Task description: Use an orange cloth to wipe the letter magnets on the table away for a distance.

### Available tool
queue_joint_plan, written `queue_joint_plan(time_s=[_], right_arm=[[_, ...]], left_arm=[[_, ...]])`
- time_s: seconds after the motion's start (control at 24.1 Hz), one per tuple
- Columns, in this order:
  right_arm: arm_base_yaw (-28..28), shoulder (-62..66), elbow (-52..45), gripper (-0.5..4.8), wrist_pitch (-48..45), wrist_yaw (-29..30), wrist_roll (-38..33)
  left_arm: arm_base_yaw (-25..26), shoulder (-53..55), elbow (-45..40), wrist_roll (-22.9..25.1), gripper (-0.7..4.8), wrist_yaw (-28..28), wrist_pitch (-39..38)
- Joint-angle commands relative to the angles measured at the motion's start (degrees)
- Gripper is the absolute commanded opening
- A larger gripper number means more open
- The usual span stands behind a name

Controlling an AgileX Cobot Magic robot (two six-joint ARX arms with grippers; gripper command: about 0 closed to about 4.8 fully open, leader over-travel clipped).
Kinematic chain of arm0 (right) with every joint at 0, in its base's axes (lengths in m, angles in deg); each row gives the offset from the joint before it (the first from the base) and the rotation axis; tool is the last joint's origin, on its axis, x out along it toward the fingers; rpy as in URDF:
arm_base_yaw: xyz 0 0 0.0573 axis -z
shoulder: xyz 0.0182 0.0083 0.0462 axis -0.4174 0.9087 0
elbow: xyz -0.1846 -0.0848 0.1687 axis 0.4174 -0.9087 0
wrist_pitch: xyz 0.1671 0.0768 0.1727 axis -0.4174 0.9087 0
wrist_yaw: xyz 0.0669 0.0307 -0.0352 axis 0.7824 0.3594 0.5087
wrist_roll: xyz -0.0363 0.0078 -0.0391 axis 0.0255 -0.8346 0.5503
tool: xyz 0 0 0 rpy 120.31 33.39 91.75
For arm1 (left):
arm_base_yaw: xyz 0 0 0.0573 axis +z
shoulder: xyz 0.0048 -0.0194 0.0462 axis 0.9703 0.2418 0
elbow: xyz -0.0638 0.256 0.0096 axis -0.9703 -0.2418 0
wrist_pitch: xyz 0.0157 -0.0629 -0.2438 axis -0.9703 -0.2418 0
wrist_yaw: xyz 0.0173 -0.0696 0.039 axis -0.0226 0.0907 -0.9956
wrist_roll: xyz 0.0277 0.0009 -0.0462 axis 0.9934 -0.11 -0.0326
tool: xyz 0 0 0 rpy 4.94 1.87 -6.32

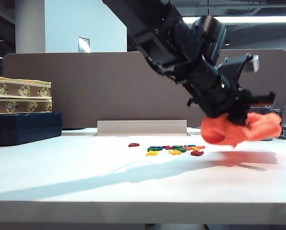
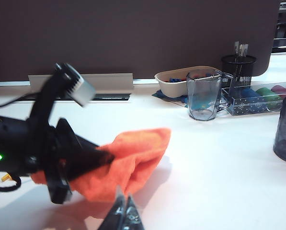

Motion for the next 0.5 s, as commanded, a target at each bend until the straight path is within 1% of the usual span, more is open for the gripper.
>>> queue_joint_plan(time_s=[0.04,0.25,0.29,0.5], right_arm=[[0.0,-0.2,0.3,-0.01,-0.7,0.2,-0.3],[0.0,-0.2,0.3,-0.01,-0.6,0.2,-0.4],[0.0,-0.2,0.3,-0.01,-0.6,0.2,-0.4],[0.0,-0.2,0.3,-0.01,-0.6,0.3,-0.4]], left_arm=[[1.0,1.5,0.7,-4.3,-0.06,-2.1,-4.9],[2.3,2.0,0.7,-7.7,-0.06,-2.0,-7.1],[2.8,2.0,0.7,-9.6,-0.06,-2.2,-7.1],[3.9,2.0,0.7,-10.0,-0.06,-2.2,-7.2]])
